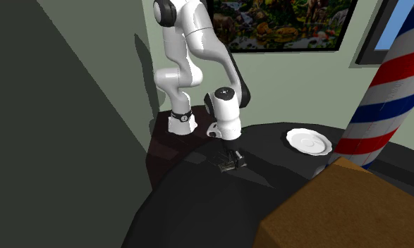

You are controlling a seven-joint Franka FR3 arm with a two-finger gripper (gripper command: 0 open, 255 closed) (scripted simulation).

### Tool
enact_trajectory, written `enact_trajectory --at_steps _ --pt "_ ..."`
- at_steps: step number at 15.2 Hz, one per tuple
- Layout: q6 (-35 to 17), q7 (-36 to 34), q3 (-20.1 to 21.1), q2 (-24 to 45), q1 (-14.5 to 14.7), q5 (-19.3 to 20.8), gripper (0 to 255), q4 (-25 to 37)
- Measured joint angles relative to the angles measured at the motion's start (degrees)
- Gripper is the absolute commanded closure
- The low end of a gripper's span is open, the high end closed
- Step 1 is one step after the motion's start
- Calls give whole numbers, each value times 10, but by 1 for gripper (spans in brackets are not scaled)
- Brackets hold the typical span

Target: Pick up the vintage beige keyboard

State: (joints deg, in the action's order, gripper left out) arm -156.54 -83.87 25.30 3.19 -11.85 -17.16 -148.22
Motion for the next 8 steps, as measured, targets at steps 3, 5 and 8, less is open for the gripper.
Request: enact_trajectory --at_steps 3,5,8 --pt "0 0 0 0 0 0 255 0" --pt "0 0 0 0 0 0 255 0" --pt "11 2 0 -10 -1 -4 255 0"
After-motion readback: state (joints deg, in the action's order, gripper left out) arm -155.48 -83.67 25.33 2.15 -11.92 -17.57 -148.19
